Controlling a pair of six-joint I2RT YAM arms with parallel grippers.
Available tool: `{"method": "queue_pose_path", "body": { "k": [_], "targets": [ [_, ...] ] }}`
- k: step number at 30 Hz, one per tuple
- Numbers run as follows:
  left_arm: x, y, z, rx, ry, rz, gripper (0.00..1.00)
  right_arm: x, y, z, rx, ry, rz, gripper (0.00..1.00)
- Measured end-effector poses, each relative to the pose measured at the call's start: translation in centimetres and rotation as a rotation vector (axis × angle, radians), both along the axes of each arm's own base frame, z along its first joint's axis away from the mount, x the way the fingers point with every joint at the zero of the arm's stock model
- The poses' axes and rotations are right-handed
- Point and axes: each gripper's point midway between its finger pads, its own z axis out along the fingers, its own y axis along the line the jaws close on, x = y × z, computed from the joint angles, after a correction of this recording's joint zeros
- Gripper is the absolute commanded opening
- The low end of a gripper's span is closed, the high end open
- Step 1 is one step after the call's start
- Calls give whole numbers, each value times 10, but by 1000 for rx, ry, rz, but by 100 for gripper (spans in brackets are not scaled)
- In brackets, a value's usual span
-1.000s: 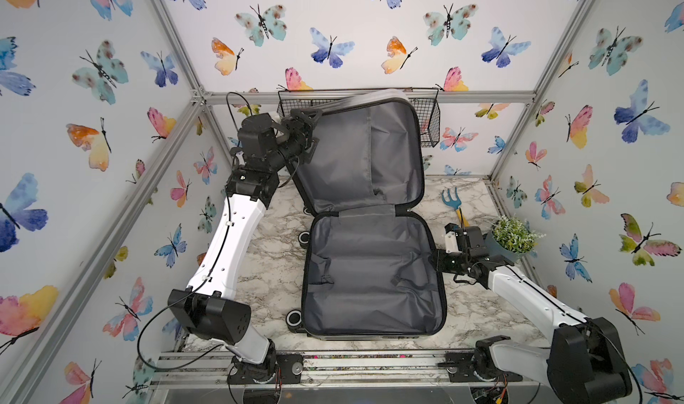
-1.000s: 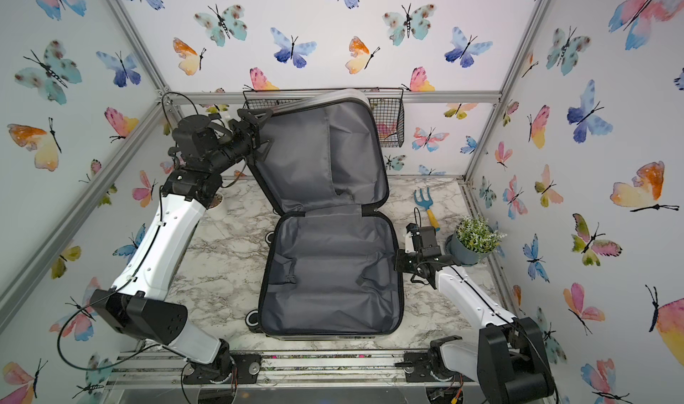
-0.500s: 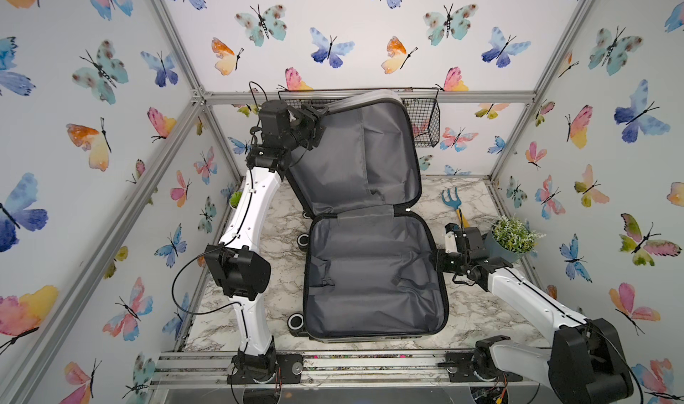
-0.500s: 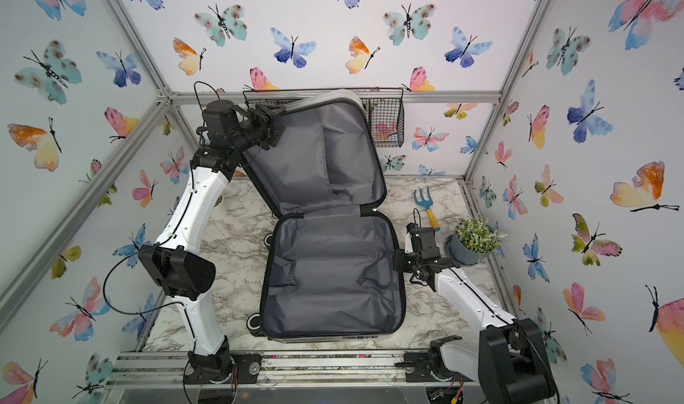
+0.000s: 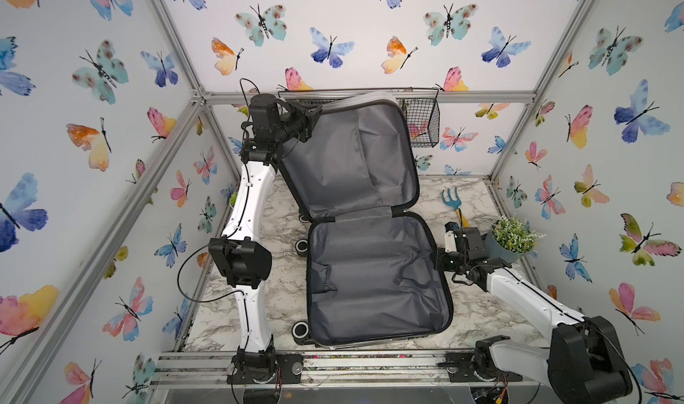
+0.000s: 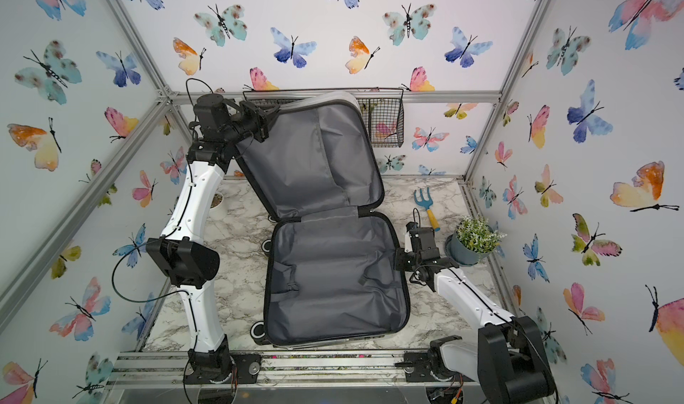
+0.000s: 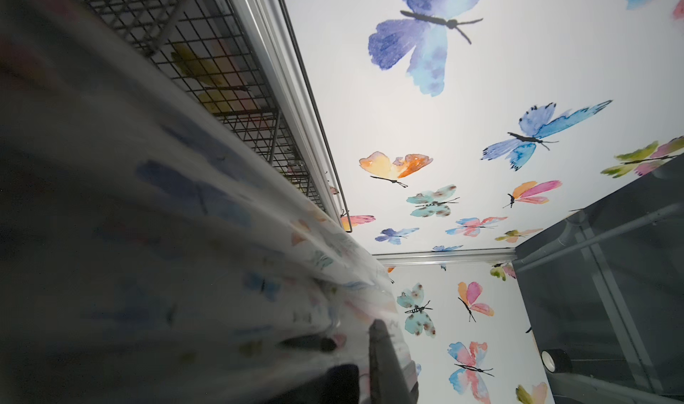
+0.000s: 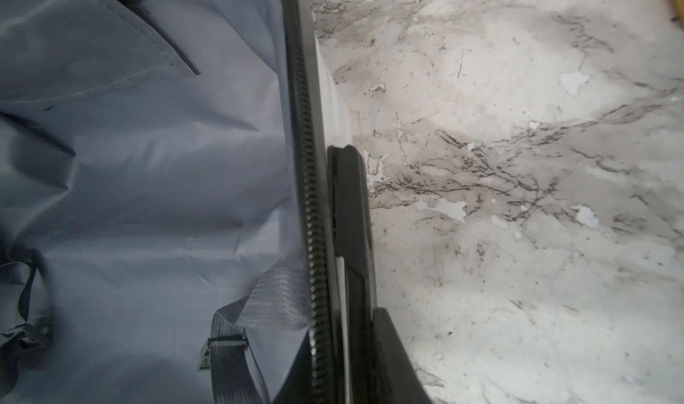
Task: Close the suitcase zippers
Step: Close the suitcase at the center of the board.
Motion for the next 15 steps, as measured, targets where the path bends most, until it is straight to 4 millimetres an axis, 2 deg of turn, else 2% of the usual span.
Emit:
{"method": "queue_pose_path", "body": {
  "k": [6,9,12,15],
  "targets": [
    [-8,-1,7,4,-11,-3,0,3,1,1,35,-2,-33,6],
    [-20,-4,9,16,-12,1,0,5,4,1,43,0,-62,4],
    [-39,-12,17,41,-27,9,0,13,8,3,30,22,-113,3],
    [-72,-32,35,73,-78,-4,0,21,14,3,52,28,-160,3]
  ]
}}
